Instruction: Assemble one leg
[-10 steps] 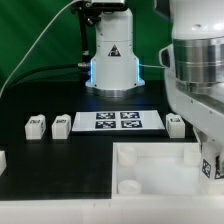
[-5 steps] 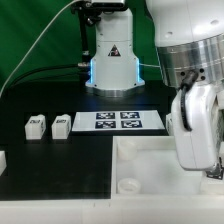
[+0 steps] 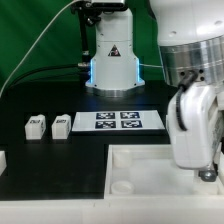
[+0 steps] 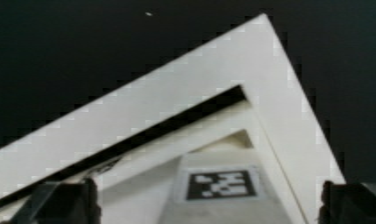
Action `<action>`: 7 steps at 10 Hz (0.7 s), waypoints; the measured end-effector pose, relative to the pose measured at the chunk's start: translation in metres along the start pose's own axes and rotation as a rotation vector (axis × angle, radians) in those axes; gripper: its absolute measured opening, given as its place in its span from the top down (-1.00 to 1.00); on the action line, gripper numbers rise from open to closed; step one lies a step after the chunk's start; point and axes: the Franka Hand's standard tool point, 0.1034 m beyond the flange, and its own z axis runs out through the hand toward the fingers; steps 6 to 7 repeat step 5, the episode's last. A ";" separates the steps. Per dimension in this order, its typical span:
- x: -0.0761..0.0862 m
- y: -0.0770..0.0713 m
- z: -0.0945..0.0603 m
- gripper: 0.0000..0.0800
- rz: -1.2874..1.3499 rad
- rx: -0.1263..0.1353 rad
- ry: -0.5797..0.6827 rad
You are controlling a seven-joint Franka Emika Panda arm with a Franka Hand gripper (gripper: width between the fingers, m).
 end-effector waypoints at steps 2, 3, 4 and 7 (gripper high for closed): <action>-0.009 0.012 -0.013 -0.62 -0.017 0.000 -0.014; -0.013 0.018 -0.024 -0.62 -0.021 0.005 -0.023; -0.014 0.020 -0.025 -0.62 -0.025 0.004 -0.023; -0.015 0.018 -0.025 -0.62 -0.029 0.007 -0.024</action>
Offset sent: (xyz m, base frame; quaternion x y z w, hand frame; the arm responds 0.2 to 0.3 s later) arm -0.0137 0.0143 0.0232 -0.0152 0.0053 0.0279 0.9995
